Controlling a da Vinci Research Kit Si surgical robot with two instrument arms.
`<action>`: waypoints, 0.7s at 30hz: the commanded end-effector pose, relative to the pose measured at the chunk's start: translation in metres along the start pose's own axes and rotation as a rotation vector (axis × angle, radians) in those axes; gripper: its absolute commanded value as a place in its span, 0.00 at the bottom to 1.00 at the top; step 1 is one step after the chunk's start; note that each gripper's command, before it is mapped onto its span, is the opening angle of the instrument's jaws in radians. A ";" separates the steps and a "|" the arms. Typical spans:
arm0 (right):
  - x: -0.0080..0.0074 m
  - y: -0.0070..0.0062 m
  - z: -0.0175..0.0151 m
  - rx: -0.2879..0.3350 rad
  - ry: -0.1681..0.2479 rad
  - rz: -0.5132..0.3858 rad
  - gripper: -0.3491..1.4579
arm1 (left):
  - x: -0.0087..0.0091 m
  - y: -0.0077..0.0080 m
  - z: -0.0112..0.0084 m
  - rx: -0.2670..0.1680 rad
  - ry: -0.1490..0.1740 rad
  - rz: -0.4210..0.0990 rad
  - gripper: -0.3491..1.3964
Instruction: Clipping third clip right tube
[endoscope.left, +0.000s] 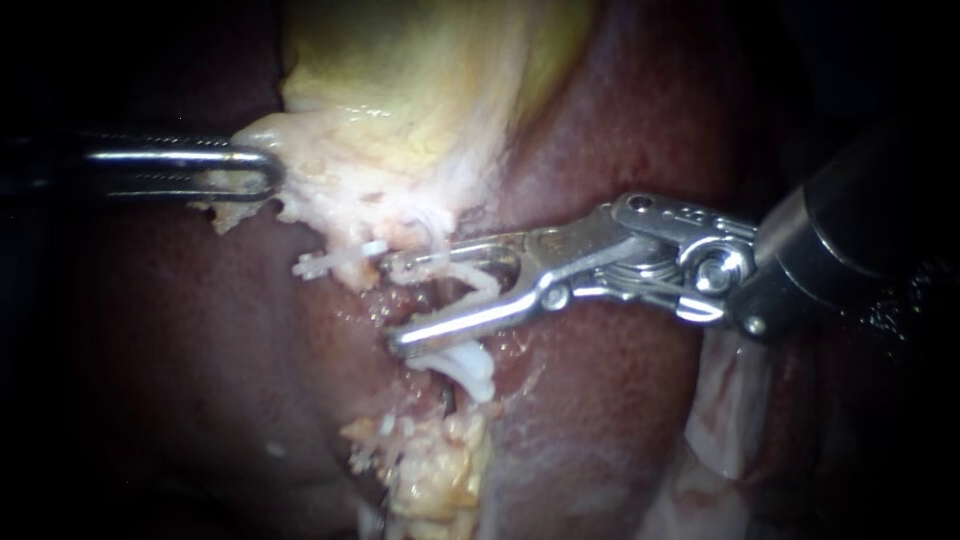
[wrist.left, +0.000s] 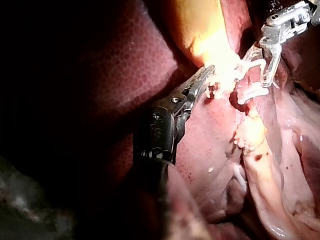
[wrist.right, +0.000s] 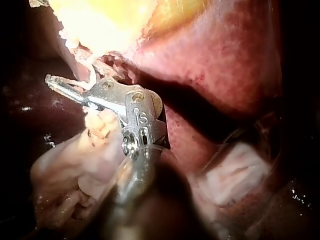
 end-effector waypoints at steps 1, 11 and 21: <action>0.0001 0.0000 0.0000 -0.001 0.001 0.001 0.40 | 0.0000 0.0000 0.0000 0.000 0.000 0.000 0.00; 0.0002 -0.0001 0.0001 -0.006 0.003 0.001 0.34 | 0.0000 -0.0001 0.0000 -0.001 0.003 -0.001 0.00; 0.0003 -0.0002 -0.0002 -0.025 0.011 0.002 0.19 | 0.0000 -0.0002 0.0000 -0.001 0.003 -0.006 0.00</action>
